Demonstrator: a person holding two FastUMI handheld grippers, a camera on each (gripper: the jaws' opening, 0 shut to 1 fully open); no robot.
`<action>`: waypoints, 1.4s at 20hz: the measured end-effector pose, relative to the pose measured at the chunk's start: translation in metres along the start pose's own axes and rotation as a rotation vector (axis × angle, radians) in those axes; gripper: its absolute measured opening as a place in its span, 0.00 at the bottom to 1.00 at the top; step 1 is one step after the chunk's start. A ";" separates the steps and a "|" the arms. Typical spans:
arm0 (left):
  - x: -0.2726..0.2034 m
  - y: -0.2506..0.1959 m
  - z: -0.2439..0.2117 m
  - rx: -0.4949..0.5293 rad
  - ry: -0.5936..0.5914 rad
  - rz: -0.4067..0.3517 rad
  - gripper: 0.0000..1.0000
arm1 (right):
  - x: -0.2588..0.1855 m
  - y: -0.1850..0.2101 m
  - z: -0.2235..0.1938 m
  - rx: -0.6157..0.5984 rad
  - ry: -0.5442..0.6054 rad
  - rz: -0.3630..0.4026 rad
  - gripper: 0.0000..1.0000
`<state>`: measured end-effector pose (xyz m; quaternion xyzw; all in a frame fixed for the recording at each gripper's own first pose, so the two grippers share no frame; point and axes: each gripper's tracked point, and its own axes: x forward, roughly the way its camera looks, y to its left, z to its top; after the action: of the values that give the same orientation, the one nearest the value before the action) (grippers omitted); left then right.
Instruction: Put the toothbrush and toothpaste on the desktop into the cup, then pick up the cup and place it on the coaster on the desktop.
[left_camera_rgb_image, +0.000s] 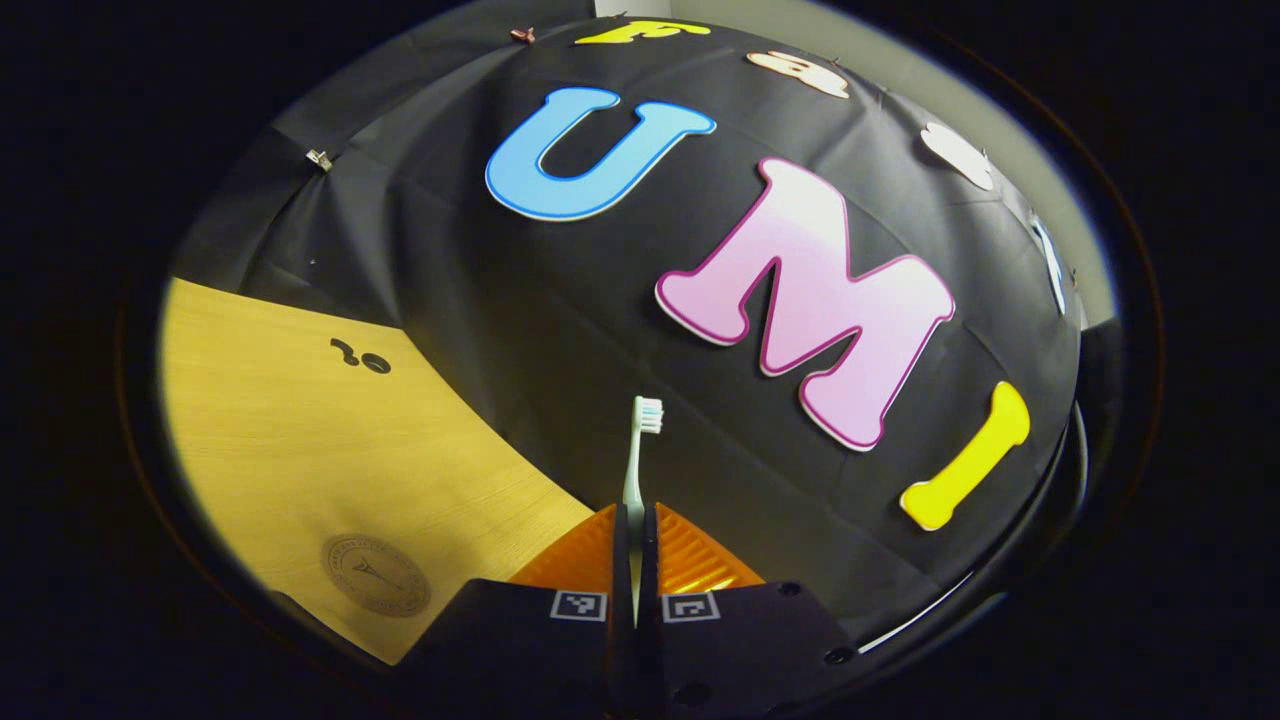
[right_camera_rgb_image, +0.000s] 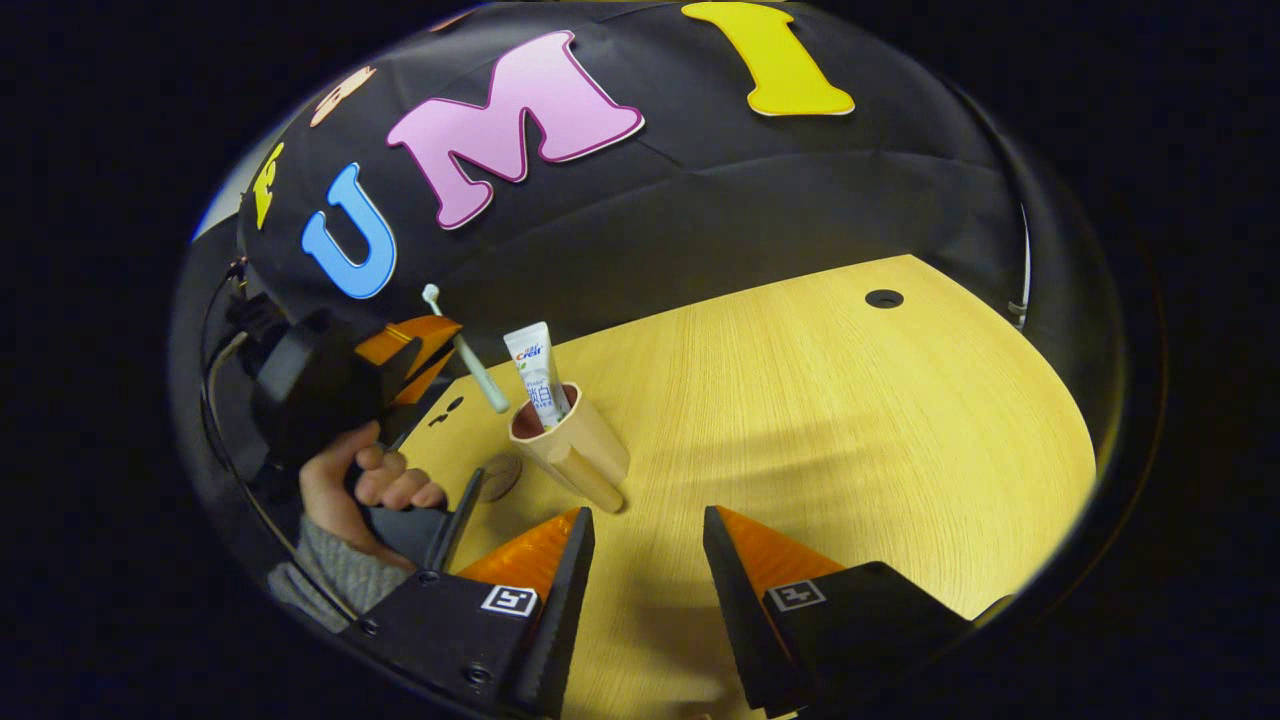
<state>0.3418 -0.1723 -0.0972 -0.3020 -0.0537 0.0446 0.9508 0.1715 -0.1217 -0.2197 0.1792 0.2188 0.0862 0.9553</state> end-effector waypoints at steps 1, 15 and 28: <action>0.003 0.004 -0.011 0.026 0.011 0.001 0.06 | -0.002 -0.001 0.000 -0.010 -0.003 -0.003 0.68; -0.020 0.020 -0.069 0.332 0.047 -0.081 0.15 | 0.011 -0.007 0.008 -0.027 0.008 -0.017 0.68; -0.134 0.096 0.007 0.412 0.272 -0.038 0.74 | 0.027 0.041 0.032 -0.260 0.250 0.071 0.80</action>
<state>0.2030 -0.1059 -0.1571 -0.1041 0.0794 -0.0046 0.9914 0.2063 -0.0874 -0.1873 0.0496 0.3162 0.1690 0.9322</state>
